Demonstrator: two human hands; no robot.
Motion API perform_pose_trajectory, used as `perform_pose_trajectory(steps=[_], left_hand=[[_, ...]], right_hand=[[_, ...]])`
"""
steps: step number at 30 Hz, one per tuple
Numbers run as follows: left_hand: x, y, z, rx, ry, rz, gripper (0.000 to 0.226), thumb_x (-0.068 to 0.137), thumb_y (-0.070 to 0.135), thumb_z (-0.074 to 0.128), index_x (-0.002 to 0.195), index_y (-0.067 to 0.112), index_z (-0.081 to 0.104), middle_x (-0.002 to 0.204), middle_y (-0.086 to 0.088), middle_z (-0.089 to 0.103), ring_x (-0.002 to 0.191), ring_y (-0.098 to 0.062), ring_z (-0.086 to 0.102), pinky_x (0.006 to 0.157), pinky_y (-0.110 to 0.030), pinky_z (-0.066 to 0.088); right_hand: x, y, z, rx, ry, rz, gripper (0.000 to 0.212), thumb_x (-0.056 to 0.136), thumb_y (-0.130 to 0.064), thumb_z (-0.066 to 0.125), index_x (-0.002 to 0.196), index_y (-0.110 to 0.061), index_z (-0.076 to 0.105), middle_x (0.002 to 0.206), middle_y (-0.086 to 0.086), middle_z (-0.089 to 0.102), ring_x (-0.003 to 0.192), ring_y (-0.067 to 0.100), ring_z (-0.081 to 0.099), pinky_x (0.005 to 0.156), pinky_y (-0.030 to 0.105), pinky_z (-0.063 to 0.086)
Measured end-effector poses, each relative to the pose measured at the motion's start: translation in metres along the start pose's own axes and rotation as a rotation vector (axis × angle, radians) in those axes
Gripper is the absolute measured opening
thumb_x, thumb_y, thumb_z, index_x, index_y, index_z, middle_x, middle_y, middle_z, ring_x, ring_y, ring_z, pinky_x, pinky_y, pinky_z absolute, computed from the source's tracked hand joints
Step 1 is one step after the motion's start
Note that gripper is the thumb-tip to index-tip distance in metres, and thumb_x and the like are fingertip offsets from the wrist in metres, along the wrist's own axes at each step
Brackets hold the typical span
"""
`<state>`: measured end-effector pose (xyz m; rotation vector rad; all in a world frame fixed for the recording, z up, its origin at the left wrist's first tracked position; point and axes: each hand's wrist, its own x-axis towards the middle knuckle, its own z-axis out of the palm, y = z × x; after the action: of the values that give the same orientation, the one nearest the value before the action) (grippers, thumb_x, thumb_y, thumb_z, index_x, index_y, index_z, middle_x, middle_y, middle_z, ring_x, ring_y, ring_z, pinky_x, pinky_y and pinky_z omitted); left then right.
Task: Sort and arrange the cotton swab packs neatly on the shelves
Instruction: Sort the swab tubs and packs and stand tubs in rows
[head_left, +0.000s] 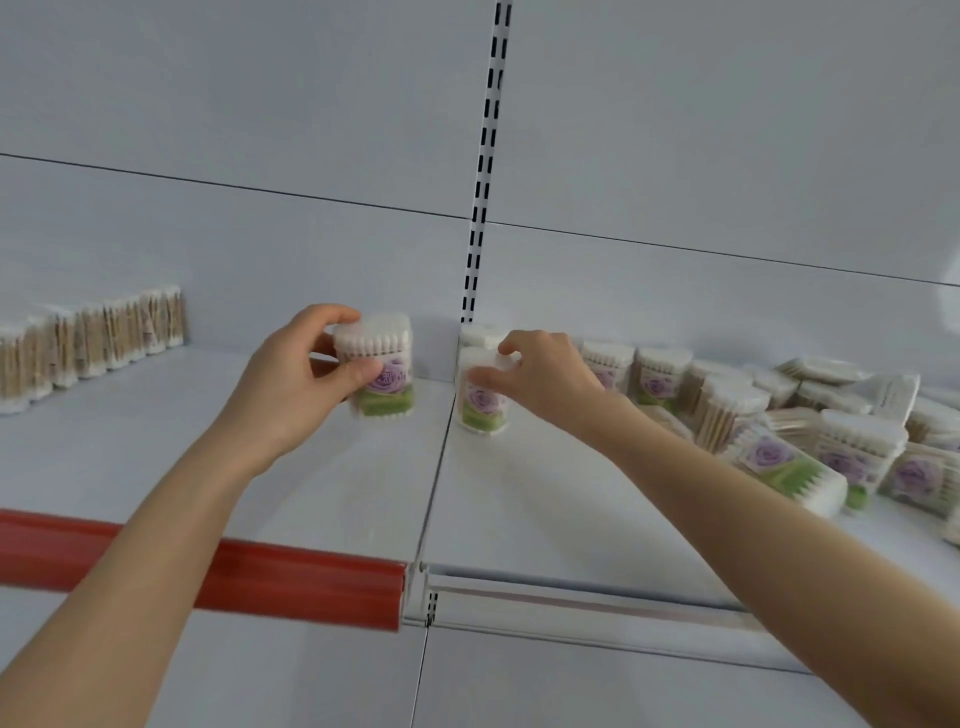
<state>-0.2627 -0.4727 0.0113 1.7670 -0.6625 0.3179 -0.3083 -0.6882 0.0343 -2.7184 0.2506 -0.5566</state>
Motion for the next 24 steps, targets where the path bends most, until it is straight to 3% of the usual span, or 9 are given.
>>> perform_pose_trajectory(steps=[4,13,17,21,24], left_hand=[[0.005,-0.006,-0.001,0.003,-0.027,0.002,0.035,0.081,0.015,0.070,0.110,0.024,0.054,0.097,-0.004,0.060,0.090,-0.029,0.063,0.086,-0.052,0.051],[0.014,-0.009,0.006,-0.016,-0.079,0.003,0.035,0.081,0.016,0.070,0.111,0.026,0.053,0.097,0.002,0.059,0.091,-0.028,0.063,0.088,-0.049,0.050],[0.016,-0.011,0.007,-0.035,-0.086,0.003,0.035,0.080,0.016,0.070,0.110,0.026,0.053,0.097,0.002,0.058,0.090,-0.027,0.063,0.087,-0.050,0.051],[0.017,-0.013,0.008,-0.052,-0.086,-0.005,0.036,0.080,0.018,0.070,0.110,0.026,0.052,0.097,0.001,0.059,0.091,-0.026,0.063,0.087,-0.050,0.051],[0.018,-0.016,0.010,-0.057,-0.092,-0.004,0.035,0.079,0.018,0.069,0.108,0.027,0.052,0.096,0.000,0.060,0.091,-0.026,0.063,0.086,-0.051,0.051]], right_hand=[[0.010,0.001,0.005,-0.077,-0.055,-0.028,0.057,0.078,-0.044,0.068,0.116,-0.003,0.055,0.111,0.013,0.059,0.103,0.030,0.054,0.086,0.039,0.046],[0.013,0.006,0.011,-0.097,-0.037,0.004,0.063,0.078,-0.048,0.068,0.125,-0.014,0.045,0.119,0.009,0.044,0.099,0.026,0.051,0.081,0.034,0.043],[0.019,0.003,0.002,-0.171,-0.010,0.010,0.073,0.076,-0.060,0.061,0.135,-0.023,0.038,0.134,0.006,0.038,0.116,0.027,0.048,0.086,0.038,0.041],[0.035,-0.005,0.001,-0.234,-0.048,-0.107,0.066,0.085,-0.051,0.055,0.141,-0.025,0.034,0.148,0.005,0.029,0.133,0.028,0.031,0.105,0.041,0.032],[0.051,-0.010,0.018,-0.366,-0.170,-0.093,0.057,0.086,-0.041,0.055,0.137,-0.023,0.039,0.140,0.007,0.037,0.128,0.032,0.035,0.096,0.041,0.037]])
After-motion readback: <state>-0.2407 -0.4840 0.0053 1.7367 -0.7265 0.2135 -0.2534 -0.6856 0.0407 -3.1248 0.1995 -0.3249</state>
